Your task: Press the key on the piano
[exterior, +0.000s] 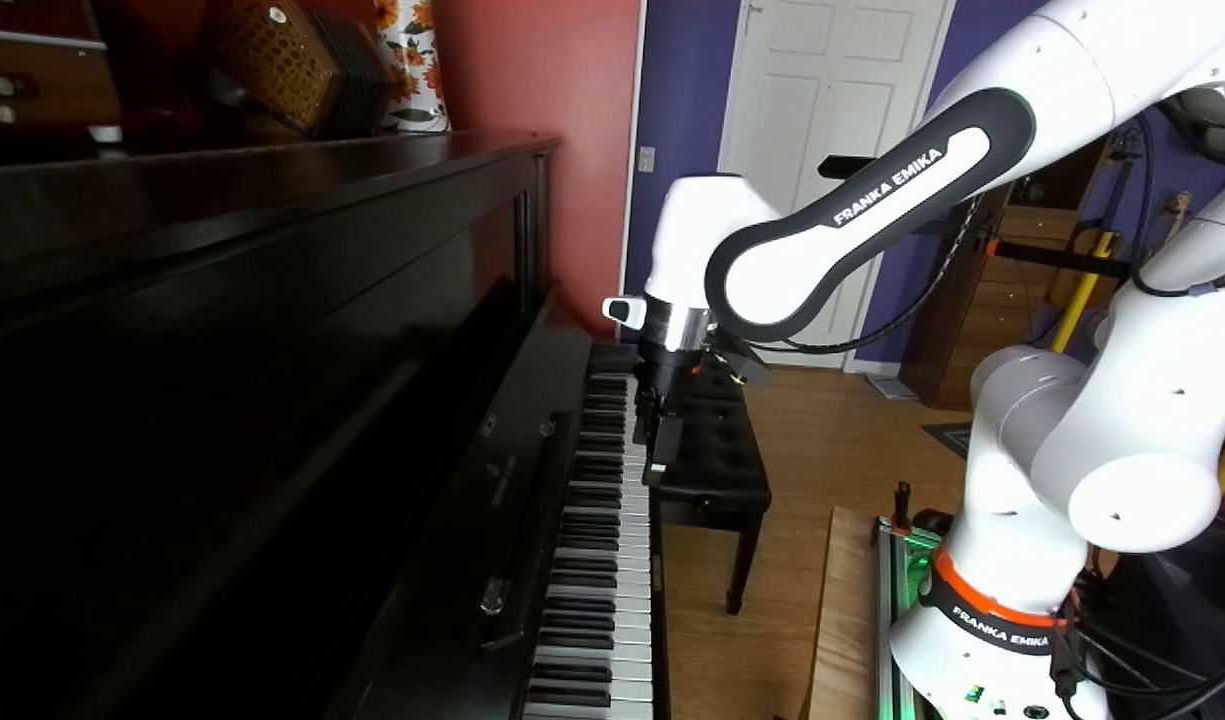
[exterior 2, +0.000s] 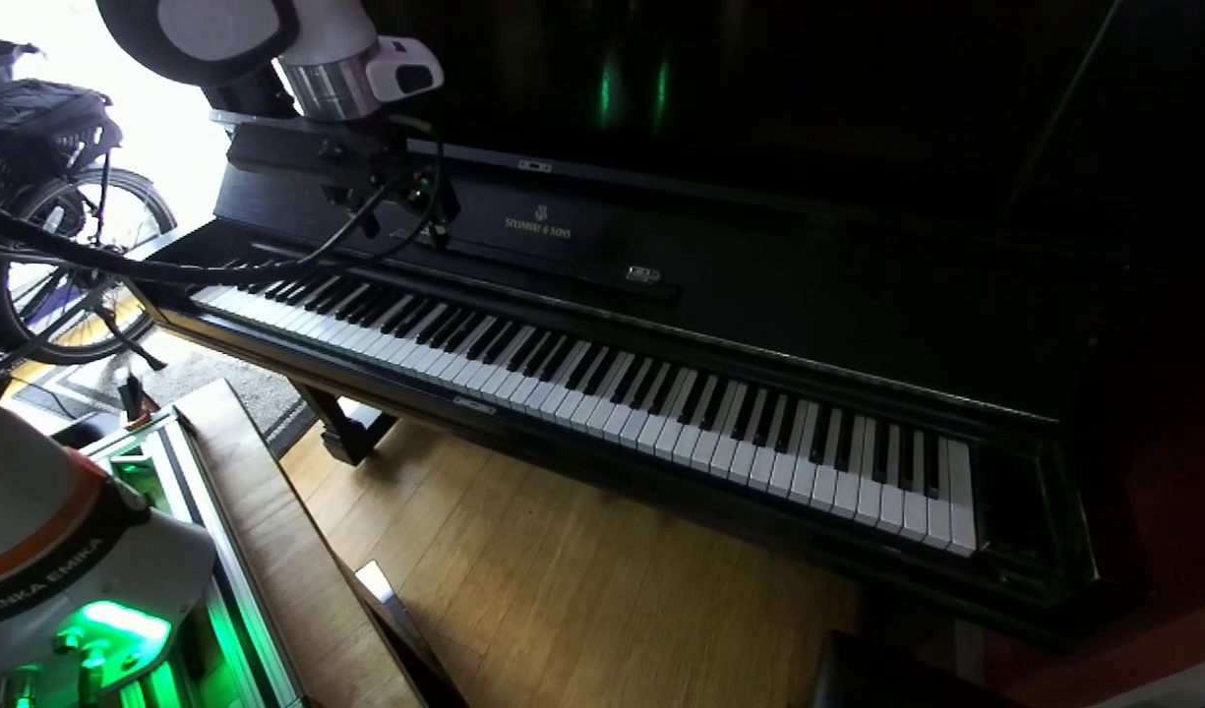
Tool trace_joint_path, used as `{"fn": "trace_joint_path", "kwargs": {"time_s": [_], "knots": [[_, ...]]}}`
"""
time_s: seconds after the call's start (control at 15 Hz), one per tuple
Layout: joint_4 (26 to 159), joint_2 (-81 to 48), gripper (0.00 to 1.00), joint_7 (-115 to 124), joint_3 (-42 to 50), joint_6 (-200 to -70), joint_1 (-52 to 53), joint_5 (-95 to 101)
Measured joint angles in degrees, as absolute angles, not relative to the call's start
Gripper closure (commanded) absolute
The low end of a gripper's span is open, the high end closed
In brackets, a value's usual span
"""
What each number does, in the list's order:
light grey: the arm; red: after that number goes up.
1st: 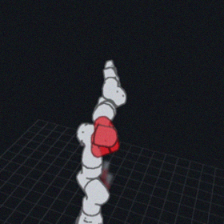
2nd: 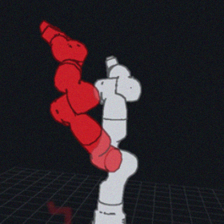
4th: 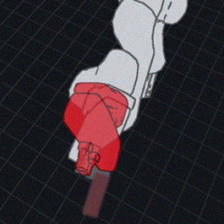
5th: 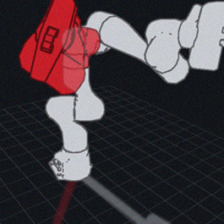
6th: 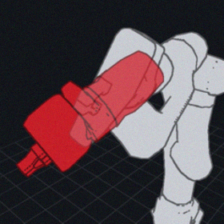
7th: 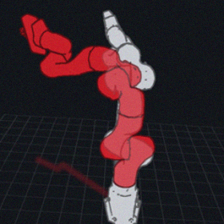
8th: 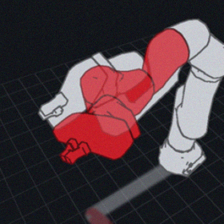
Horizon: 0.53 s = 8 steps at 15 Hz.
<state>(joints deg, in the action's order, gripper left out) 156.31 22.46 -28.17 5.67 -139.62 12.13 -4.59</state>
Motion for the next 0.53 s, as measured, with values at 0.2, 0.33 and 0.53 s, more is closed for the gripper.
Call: {"fn": "trace_joint_path", "kwargs": {"time_s": [0.2, 0.33, 0.53], "knots": [[156.0, 21.35, 0.0, -28.29, 5.56, -140.07, 12.12, -4.72], [155.93, 21.77, 0.0, -28.29, 5.56, -140.07, 12.06, -4.72], [155.93, 21.83, 0.0, -28.29, 5.56, -140.07, 12.06, -4.72]]}}
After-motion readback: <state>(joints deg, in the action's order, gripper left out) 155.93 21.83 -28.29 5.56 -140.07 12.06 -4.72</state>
